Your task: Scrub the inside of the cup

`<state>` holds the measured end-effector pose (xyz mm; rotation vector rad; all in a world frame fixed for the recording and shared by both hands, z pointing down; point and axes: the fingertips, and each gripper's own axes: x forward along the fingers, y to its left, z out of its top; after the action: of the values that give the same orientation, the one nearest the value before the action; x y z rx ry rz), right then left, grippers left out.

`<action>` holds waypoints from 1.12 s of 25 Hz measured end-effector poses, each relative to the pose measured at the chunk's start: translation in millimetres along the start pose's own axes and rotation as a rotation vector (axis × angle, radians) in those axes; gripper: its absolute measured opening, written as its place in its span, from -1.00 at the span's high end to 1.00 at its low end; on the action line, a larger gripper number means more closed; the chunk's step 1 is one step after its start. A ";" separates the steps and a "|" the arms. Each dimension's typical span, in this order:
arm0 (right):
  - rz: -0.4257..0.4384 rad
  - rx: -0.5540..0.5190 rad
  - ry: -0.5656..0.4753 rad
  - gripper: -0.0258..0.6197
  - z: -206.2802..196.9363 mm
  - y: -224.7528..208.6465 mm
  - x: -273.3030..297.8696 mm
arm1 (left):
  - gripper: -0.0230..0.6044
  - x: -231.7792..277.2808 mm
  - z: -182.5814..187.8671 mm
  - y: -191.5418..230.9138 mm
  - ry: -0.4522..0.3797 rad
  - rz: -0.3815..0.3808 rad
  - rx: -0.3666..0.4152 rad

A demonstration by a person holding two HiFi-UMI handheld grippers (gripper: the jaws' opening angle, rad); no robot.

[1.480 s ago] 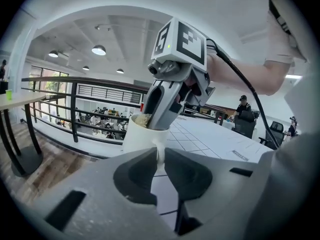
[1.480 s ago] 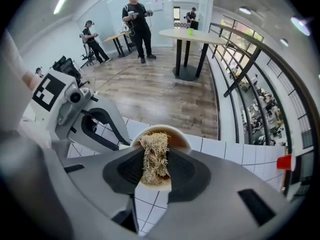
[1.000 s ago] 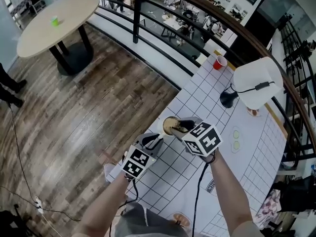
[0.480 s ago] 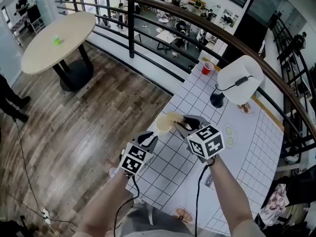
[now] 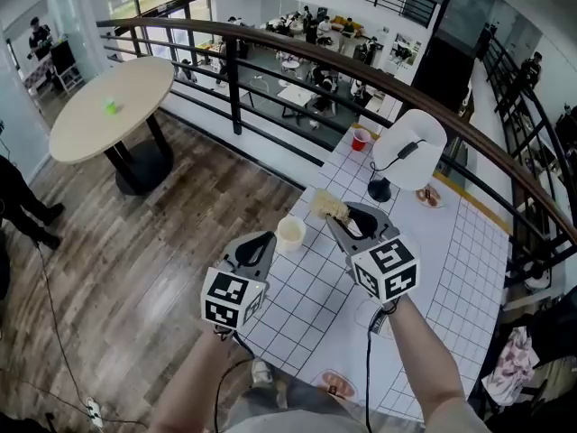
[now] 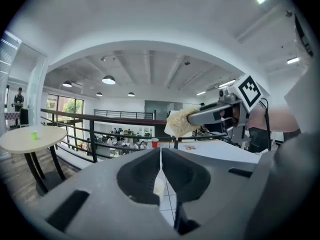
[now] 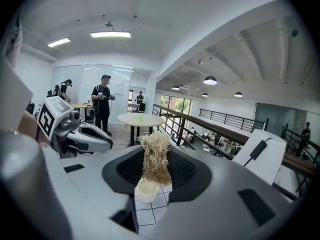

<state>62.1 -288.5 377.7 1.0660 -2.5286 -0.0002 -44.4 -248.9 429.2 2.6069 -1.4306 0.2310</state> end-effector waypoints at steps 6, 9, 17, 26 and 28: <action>-0.020 -0.035 -0.117 0.55 46.3 17.9 -48.7 | 0.86 -48.6 81.9 -8.7 -0.133 0.041 0.093; -0.004 -0.005 -0.200 0.55 73.8 31.4 -74.9 | 0.86 -74.6 116.3 -14.6 -0.182 0.060 0.145; -0.039 -0.103 -0.396 0.54 151.7 64.7 -143.2 | 0.88 -148.2 202.7 -30.1 -0.372 0.083 0.211; -0.035 -0.110 -0.438 0.54 163.0 109.4 -182.2 | 0.88 -197.2 220.8 -55.3 -0.498 0.049 0.254; -0.028 -0.067 -0.446 0.54 151.3 119.2 -187.0 | 0.88 -203.9 208.3 -56.4 -0.507 0.059 0.250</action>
<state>44.3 -98.0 189.4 1.1810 -2.8771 -0.3661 -92.7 -95.8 179.5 2.9713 -1.7268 -0.2886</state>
